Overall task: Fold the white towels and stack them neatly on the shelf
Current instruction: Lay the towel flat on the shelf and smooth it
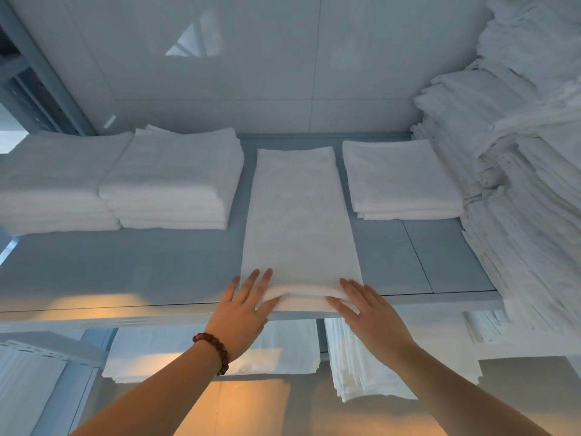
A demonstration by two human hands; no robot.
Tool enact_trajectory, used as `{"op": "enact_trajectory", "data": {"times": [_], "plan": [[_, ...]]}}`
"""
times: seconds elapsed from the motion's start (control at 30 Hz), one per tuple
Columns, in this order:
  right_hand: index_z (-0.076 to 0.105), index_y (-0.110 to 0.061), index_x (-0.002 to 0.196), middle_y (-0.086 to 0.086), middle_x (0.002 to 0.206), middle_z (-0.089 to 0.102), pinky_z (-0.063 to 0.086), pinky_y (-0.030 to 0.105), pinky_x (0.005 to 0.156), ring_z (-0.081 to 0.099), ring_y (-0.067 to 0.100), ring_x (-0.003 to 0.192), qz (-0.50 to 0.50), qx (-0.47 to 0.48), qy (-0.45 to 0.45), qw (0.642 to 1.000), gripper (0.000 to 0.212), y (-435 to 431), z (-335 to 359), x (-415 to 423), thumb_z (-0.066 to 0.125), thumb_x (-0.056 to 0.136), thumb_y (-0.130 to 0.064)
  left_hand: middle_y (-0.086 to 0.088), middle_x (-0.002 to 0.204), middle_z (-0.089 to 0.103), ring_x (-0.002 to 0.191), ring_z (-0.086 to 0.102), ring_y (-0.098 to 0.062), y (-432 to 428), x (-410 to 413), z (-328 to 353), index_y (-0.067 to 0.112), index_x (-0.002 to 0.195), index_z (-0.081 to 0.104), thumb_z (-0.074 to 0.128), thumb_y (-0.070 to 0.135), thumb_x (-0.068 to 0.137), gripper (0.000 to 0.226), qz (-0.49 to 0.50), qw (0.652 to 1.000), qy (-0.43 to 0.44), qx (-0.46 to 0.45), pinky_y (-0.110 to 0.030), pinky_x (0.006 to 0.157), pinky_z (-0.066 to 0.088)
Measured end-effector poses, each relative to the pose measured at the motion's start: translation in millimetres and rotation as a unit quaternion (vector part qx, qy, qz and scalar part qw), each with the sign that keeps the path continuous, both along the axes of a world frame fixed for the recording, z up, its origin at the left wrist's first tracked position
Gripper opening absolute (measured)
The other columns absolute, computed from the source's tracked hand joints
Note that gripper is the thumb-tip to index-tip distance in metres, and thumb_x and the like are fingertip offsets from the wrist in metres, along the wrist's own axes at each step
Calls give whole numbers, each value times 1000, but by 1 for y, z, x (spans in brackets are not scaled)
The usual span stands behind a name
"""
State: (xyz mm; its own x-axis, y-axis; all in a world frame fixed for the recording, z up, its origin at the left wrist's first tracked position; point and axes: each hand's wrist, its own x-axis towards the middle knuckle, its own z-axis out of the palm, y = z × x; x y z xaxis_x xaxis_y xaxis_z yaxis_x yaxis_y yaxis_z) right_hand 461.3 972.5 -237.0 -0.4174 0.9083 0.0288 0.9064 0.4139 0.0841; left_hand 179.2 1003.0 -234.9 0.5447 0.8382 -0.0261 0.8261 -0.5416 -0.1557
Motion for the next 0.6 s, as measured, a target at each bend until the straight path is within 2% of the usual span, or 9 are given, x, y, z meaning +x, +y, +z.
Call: {"op": "enact_trajectory", "data": {"times": [0.07,0.1,0.2,0.27,0.4,0.47,0.53,0.57,0.6], "plan": [[68,-23,114,12,125,62,51,41,92,62,29,113,-2,20,3,1000,83,-1,-4,1,86,37,3,-17,150,31,135,36,-38,-2,-2,-7,26,126,59,80,16,69,62,-18,1000,23,-5,-56,105,35],[70,-22,109,12,121,64,52,42,91,63,29,111,0,31,7,999,81,-2,-5,1,84,35,5,-18,153,25,138,30,-38,-4,-2,-10,24,125,59,76,11,71,58,-17,999,30,-1,-56,109,30],[73,-16,97,12,120,65,52,43,92,64,28,109,-9,56,14,998,65,-3,-9,1,86,36,3,-12,153,-21,144,-7,-37,-1,-5,-21,24,126,53,52,17,93,33,16,998,55,-11,-55,114,-4],[74,-12,91,10,122,65,50,43,94,64,25,110,-24,67,20,997,55,-4,-13,3,86,40,1,-8,151,-29,143,-16,-35,1,-5,-21,24,118,56,45,20,97,24,32,997,69,-22,-54,112,-13],[75,-6,82,8,122,65,46,44,96,65,22,109,-38,95,24,994,43,-5,-16,10,84,40,2,-5,158,-14,144,-17,-29,-1,-2,-19,22,114,61,47,18,95,25,36,996,73,-43,-51,107,-21],[75,-4,79,7,116,68,41,44,103,66,20,105,-33,122,13,992,42,-6,-16,15,83,39,3,-5,159,-2,145,-11,-28,-4,-2,-11,21,112,64,48,18,94,24,31,996,76,-32,-52,109,-18],[75,-5,78,7,112,70,25,42,114,68,19,102,-31,135,5,990,40,-10,-18,23,81,40,6,-6,153,30,144,15,-30,-9,-3,-1,21,93,70,66,19,83,11,12,996,84,-13,-56,114,4],[75,-6,78,7,112,70,17,40,115,68,19,102,-32,137,1,990,39,-13,-18,27,80,41,6,-7,142,47,138,33,-31,-11,-3,5,21,79,72,78,20,71,10,24,996,85,-33,-55,111,19],[75,-6,78,7,113,69,12,39,114,67,19,103,-33,137,-6,990,39,-15,-19,30,81,42,6,-7,132,57,132,43,-30,-13,-3,7,21,72,71,83,21,63,15,23,996,83,-35,-54,108,27]]}}
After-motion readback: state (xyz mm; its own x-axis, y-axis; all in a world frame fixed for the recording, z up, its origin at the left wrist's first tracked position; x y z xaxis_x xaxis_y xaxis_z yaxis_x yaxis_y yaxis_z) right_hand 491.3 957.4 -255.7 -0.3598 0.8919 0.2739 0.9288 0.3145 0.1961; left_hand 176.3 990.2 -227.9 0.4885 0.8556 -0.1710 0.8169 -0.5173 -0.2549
